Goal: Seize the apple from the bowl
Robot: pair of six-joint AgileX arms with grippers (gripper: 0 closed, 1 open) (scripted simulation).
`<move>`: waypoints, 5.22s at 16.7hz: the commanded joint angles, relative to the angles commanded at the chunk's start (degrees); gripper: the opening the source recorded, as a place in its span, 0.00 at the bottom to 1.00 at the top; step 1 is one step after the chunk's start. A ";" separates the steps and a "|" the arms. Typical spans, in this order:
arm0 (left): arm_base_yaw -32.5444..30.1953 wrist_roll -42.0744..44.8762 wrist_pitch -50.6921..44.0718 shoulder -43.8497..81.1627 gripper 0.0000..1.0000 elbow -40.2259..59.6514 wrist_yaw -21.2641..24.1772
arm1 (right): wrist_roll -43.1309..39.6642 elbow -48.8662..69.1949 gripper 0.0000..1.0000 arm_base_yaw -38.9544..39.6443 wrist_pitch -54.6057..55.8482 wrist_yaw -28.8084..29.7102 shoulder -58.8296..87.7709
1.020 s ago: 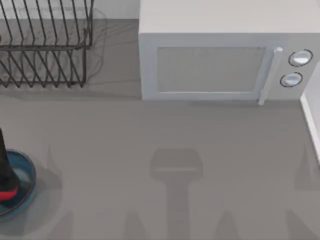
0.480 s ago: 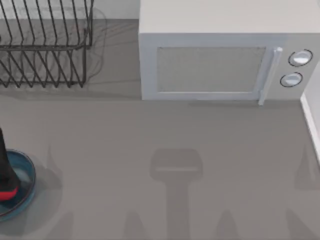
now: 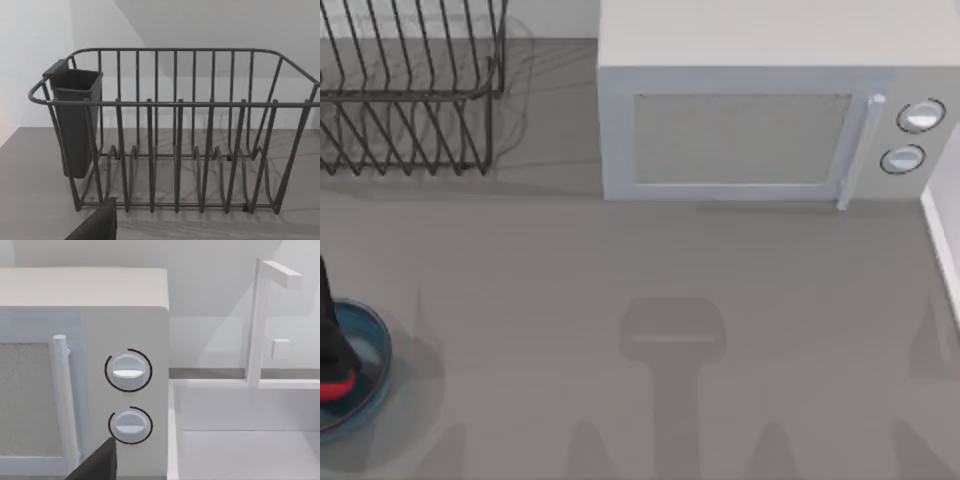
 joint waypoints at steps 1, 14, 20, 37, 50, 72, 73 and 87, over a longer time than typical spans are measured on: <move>0.00 0.00 0.00 0.00 1.00 0.00 0.00 | 0.00 0.00 1.00 0.00 0.00 0.00 0.00; 0.33 0.63 -16.18 21.48 1.00 16.08 0.00 | 0.00 0.00 1.00 0.00 0.00 0.00 0.00; 0.77 1.46 -37.20 53.01 1.00 36.97 0.00 | 0.00 0.00 1.00 0.00 0.00 0.00 0.00; 1.06 2.40 -60.10 89.90 1.00 59.93 0.00 | 0.00 0.00 1.00 0.00 0.00 0.00 0.00; 1.45 2.78 -35.01 101.43 1.00 46.45 0.02 | 0.00 0.00 1.00 0.00 0.00 0.00 0.00; 1.45 2.78 -35.01 101.43 0.00 46.45 0.02 | 0.00 0.00 1.00 0.00 0.00 0.00 0.00; 1.45 2.78 -35.01 101.43 0.00 46.45 0.02 | 0.00 0.00 1.00 0.00 0.00 0.00 0.00; 1.00 2.46 -82.49 94.91 0.00 88.31 -1.90 | 0.00 0.00 1.00 0.00 0.00 0.00 0.00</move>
